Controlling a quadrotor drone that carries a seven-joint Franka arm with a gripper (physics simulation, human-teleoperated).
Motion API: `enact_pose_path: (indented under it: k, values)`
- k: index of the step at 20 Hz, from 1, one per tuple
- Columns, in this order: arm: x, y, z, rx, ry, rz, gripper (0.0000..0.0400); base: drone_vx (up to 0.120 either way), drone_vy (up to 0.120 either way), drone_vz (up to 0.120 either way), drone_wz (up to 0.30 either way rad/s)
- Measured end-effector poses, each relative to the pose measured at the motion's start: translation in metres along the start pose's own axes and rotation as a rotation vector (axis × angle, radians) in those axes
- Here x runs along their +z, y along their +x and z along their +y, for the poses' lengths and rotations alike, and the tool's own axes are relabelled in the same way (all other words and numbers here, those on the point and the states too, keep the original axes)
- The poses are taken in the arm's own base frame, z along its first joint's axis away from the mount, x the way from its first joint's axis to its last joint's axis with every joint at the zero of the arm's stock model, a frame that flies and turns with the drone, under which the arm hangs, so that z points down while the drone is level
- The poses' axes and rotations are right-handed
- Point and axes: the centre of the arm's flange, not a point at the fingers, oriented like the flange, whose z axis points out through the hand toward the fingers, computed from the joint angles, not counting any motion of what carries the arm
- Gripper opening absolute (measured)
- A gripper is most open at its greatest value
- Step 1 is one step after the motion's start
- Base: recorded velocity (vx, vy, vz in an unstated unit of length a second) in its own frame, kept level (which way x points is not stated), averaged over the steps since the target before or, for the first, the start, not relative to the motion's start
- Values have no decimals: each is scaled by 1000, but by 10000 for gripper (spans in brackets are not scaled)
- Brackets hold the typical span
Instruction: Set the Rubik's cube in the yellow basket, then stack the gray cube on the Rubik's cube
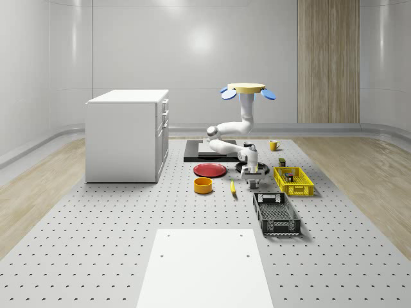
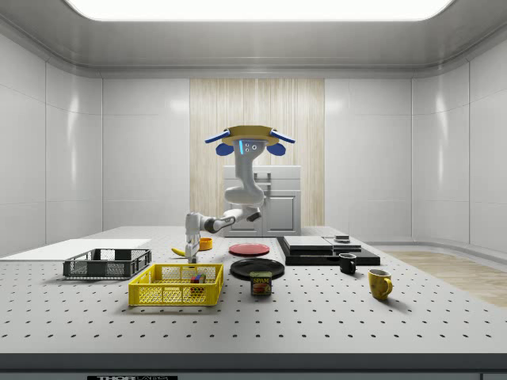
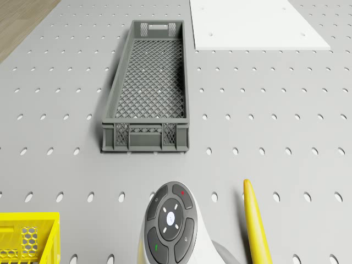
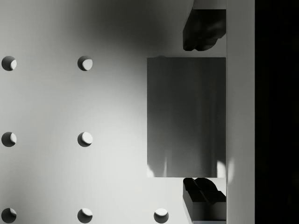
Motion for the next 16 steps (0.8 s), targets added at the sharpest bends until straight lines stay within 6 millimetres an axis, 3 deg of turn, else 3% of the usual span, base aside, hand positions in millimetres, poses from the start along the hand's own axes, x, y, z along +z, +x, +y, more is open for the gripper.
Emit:
enact_pose_path:
  k: [9, 12, 16]
  values:
    - [7, -1, 1, 0, 0, 0, 400, 0, 0, 0, 0]
    - [8, -1, 1, 0, 0, 0, 321, 0, 0, 0, 0]
    - [8, -1, 1, 0, 0, 0, 276, 0, 0, 0, 0]
